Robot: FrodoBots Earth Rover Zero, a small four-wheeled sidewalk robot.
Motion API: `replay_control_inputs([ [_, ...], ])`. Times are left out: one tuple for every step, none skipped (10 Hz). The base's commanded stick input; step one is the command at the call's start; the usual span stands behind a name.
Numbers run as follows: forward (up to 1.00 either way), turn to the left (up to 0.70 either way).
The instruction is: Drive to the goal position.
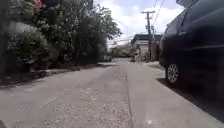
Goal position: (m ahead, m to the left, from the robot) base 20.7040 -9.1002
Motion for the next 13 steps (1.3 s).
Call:
replay_control_inputs([
  [1.00,-0.08],
  [1.00,-0.01],
  [1.00,0.00],
  [1.00,0.00],
  [1.00,0.00],
  [1.00,-0.02],
  [1.00,-0.02],
  [1.00,-0.03],
  [1.00,-0.04],
  [1.00,-0.03],
  [1.00,-0.03],
  [1.00,-0.06],
  [1.00,-0.09],
])
